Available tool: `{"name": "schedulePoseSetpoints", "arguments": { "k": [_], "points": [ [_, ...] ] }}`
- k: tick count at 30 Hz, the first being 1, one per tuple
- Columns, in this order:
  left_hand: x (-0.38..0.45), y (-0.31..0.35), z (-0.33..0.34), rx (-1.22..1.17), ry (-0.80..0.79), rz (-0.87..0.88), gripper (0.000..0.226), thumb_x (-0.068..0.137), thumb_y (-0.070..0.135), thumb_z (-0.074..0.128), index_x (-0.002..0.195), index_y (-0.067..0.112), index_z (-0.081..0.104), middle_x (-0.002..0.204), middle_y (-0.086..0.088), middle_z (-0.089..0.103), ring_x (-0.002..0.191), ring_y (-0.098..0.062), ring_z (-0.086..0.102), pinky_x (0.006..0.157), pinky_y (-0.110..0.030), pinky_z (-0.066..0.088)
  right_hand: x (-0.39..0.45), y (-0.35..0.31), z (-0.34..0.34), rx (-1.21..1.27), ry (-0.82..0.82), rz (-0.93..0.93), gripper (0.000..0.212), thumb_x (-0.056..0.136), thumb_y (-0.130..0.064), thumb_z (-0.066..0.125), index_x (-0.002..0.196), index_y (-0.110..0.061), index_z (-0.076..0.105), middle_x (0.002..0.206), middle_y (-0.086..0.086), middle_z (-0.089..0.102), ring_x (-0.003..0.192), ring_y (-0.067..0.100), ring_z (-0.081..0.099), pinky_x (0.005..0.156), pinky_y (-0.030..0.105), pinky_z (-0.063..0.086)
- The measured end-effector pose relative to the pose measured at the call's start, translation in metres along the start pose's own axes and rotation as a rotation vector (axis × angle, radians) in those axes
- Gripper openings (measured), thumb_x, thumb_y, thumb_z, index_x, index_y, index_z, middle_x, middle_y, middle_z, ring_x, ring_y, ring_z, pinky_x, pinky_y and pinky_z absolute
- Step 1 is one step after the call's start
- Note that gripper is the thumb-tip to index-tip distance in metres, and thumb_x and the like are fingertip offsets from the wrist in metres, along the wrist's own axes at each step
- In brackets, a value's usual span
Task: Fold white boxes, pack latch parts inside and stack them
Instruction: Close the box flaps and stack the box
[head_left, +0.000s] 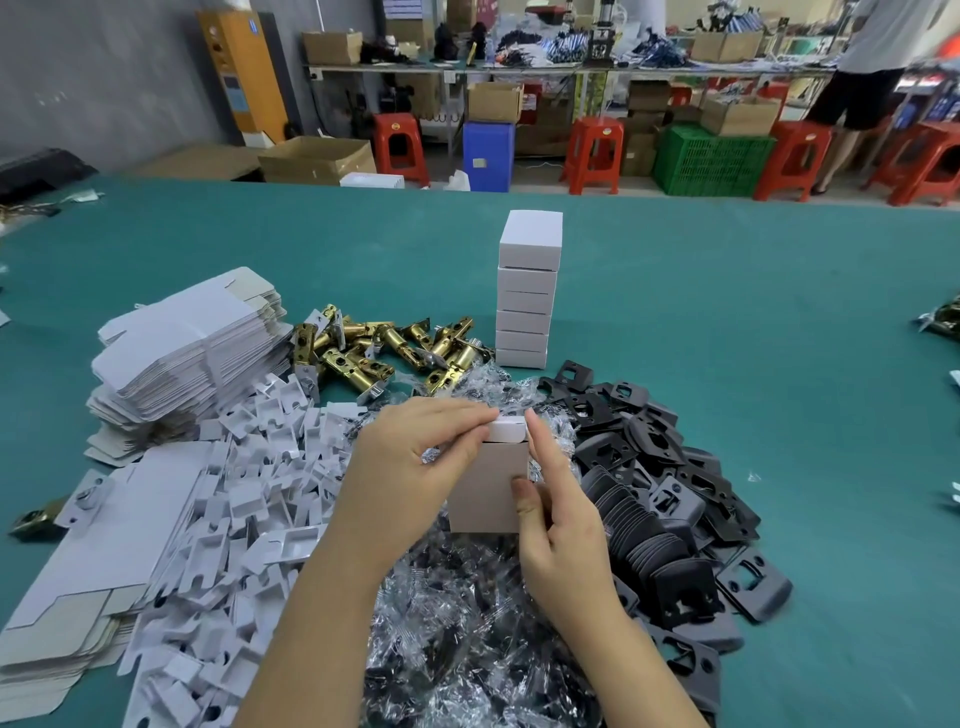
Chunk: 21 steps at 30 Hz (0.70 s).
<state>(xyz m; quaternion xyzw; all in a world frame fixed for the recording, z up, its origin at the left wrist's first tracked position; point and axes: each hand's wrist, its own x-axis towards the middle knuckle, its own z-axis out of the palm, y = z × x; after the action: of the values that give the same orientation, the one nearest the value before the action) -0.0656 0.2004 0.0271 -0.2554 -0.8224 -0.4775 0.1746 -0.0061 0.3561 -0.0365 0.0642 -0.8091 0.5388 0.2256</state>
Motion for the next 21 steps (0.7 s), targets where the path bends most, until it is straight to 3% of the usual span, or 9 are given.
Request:
{"name": "schedulePoseSetpoints", "arguments": {
  "k": [2, 6, 10, 12, 14, 17, 21],
  "points": [
    [0.0004, 0.0023, 0.0001, 0.031, 0.01, 0.027, 0.024, 0.092, 0.017, 0.074, 0.111, 0.03, 0.078, 0.109, 0.033, 0.069, 0.108, 0.004, 0.065, 0.095, -0.032, 0.054, -0.0006, 0.0006, 0.0001, -0.004, 0.002, 0.003, 0.072, 0.106, -0.017, 0.047, 0.149, -0.068, 0.021, 0.154, -0.041, 0.031, 0.135, 0.019, 0.055, 0.103, 0.043, 0.055],
    [0.0014, 0.0072, 0.0008, 0.068, 0.027, 0.047, 0.021, 0.091, 0.025, 0.067, 0.108, 0.027, 0.079, 0.105, 0.026, 0.072, 0.101, 0.004, 0.066, 0.092, -0.042, 0.056, -0.0007, -0.0011, 0.0003, 0.007, 0.002, 0.01, 0.067, 0.106, -0.025, 0.047, 0.147, -0.071, 0.02, 0.139, -0.057, 0.032, 0.133, -0.009, 0.048, 0.094, 0.017, 0.054],
    [0.0013, 0.0092, 0.0027, 0.126, 0.037, 0.062, 0.019, 0.091, 0.026, 0.067, 0.105, 0.025, 0.079, 0.103, 0.021, 0.073, 0.094, 0.004, 0.065, 0.087, -0.045, 0.056, -0.0009, -0.0014, 0.0002, 0.004, 0.007, 0.006, 0.074, 0.106, -0.019, 0.049, 0.145, -0.073, 0.019, 0.137, -0.059, 0.032, 0.124, -0.009, 0.055, 0.086, 0.009, 0.051],
    [0.0006, 0.0096, 0.0024, 0.14, 0.044, 0.079, 0.015, 0.092, 0.021, 0.071, 0.104, 0.023, 0.079, 0.102, 0.019, 0.074, 0.092, 0.005, 0.064, 0.085, -0.041, 0.057, -0.001, -0.0011, 0.0001, 0.002, 0.008, -0.003, 0.077, 0.106, -0.015, 0.049, 0.145, -0.073, 0.019, 0.14, -0.056, 0.032, 0.127, -0.009, 0.053, 0.09, 0.013, 0.053],
    [-0.0002, 0.0101, 0.0028, 0.163, 0.045, 0.095, 0.015, 0.091, 0.015, 0.075, 0.104, 0.021, 0.08, 0.103, 0.015, 0.075, 0.094, 0.002, 0.066, 0.085, -0.038, 0.058, -0.0011, -0.0008, 0.0002, -0.002, 0.016, -0.013, 0.077, 0.106, -0.013, 0.048, 0.146, -0.072, 0.019, 0.149, -0.045, 0.032, 0.134, 0.0, 0.05, 0.098, 0.026, 0.056],
    [-0.0011, 0.0088, 0.0026, 0.18, 0.032, 0.105, 0.018, 0.091, 0.015, 0.075, 0.106, 0.021, 0.081, 0.108, 0.013, 0.075, 0.101, 0.0, 0.066, 0.091, -0.035, 0.057, -0.0016, 0.0014, 0.0012, -0.022, 0.029, -0.01, 0.074, 0.106, -0.015, 0.048, 0.147, -0.071, 0.021, 0.152, -0.031, 0.04, 0.131, 0.012, 0.055, 0.096, 0.038, 0.058],
    [-0.0025, 0.0043, 0.0005, 0.08, -0.042, 0.051, 0.024, 0.093, 0.014, 0.072, 0.114, 0.025, 0.078, 0.117, 0.02, 0.071, 0.113, 0.006, 0.062, 0.1, -0.02, 0.05, -0.0027, 0.0058, 0.0011, -0.04, 0.03, 0.02, 0.076, 0.106, -0.011, 0.05, 0.144, -0.072, 0.023, 0.144, -0.007, 0.055, 0.116, 0.023, 0.064, 0.086, 0.033, 0.06]
  ]
}}
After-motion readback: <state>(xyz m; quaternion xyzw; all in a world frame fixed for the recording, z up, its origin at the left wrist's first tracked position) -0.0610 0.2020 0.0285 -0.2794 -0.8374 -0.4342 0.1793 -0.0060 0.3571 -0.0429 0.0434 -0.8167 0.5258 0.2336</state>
